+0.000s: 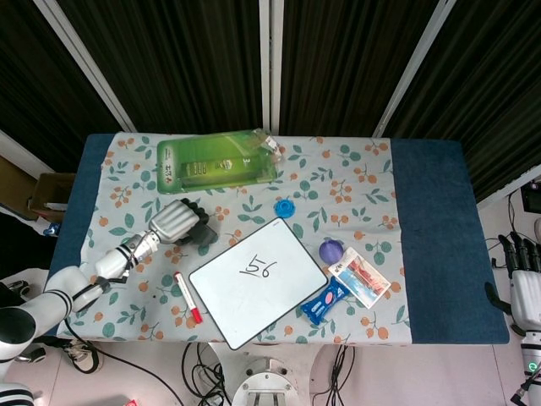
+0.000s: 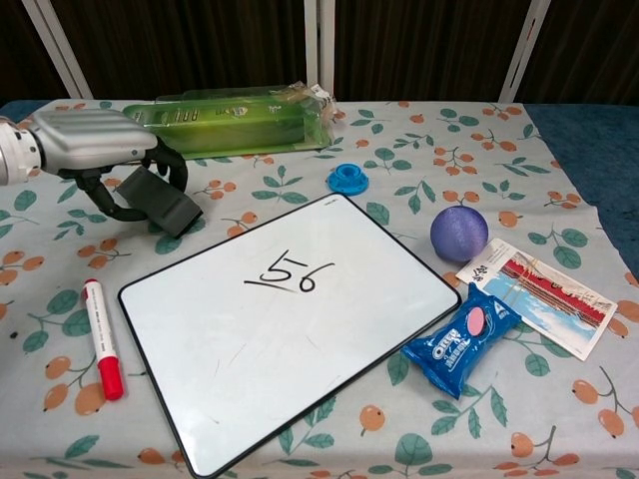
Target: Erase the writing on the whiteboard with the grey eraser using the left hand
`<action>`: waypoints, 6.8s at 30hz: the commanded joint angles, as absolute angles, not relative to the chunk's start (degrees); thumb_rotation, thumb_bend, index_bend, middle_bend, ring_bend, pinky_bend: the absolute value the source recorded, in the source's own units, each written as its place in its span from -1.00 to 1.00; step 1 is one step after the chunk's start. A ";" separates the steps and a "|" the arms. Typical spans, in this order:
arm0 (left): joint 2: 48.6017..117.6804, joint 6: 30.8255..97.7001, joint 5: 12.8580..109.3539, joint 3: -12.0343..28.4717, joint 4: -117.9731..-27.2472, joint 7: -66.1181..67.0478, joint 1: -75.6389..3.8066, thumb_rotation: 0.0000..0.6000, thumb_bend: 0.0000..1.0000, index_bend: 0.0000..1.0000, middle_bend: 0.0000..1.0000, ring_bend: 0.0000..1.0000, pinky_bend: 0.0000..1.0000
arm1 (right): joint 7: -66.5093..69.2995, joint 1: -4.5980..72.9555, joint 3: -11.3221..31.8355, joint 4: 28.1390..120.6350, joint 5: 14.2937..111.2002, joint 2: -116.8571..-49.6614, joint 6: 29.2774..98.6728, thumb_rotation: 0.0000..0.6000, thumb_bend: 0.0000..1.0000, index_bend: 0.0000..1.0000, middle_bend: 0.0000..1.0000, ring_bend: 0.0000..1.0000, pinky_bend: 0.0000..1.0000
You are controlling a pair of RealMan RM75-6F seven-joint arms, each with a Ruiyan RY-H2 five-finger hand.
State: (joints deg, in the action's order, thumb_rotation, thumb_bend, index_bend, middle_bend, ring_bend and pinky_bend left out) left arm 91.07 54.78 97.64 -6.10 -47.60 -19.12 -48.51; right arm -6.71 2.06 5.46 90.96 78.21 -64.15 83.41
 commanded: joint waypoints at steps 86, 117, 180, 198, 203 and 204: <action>97.22 42.88 79.12 5.09 -72.96 10.58 -53.82 1.00 0.18 0.34 0.21 0.03 0.19 | 1.17 1.44 5.73 87.09 78.23 -64.38 82.86 1.00 -0.51 -1.00 -1.00 -1.00 -1.00; 101.37 44.38 76.75 6.98 -71.54 13.69 -55.71 1.00 0.18 0.35 0.21 0.04 0.19 | 0.95 1.18 5.70 87.61 78.55 -64.08 83.38 1.00 -0.50 -1.00 -1.00 -1.00 -1.00; 83.92 51.03 68.25 2.11 -70.62 5.19 -39.80 1.00 0.14 0.21 0.07 -0.03 0.16 | -0.53 1.59 4.67 88.42 80.17 -63.97 82.95 1.00 -0.49 -1.00 -1.00 -1.00 -1.00; 82.86 53.95 76.65 1.31 -69.56 -0.29 -37.62 1.00 -0.93 -0.86 -0.84 -0.76 -0.50 | -0.58 1.32 4.78 89.36 80.69 -63.57 84.03 1.00 -0.49 -1.00 -1.00 -1.00 -1.00; 78.07 67.70 77.45 2.25 -80.07 7.05 -31.47 0.78 -1.00 -0.87 -0.87 -0.84 -0.60 | 0.36 0.77 4.62 89.28 82.05 -63.02 85.65 1.00 -0.50 -1.00 -1.00 -1.00 -1.00; 76.90 72.08 78.68 1.73 -82.43 9.00 -29.25 0.67 -1.00 -0.87 -0.87 -0.84 -0.60 | 0.77 0.68 4.48 89.06 82.44 -62.78 85.84 1.00 -0.51 -1.00 -1.00 -1.00 -1.00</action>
State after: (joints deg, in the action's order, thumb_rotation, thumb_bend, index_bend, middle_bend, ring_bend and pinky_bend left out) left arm 80.95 60.79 76.95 1.68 -74.61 3.01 -34.96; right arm 0.42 0.83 4.62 89.26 82.09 -63.03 85.61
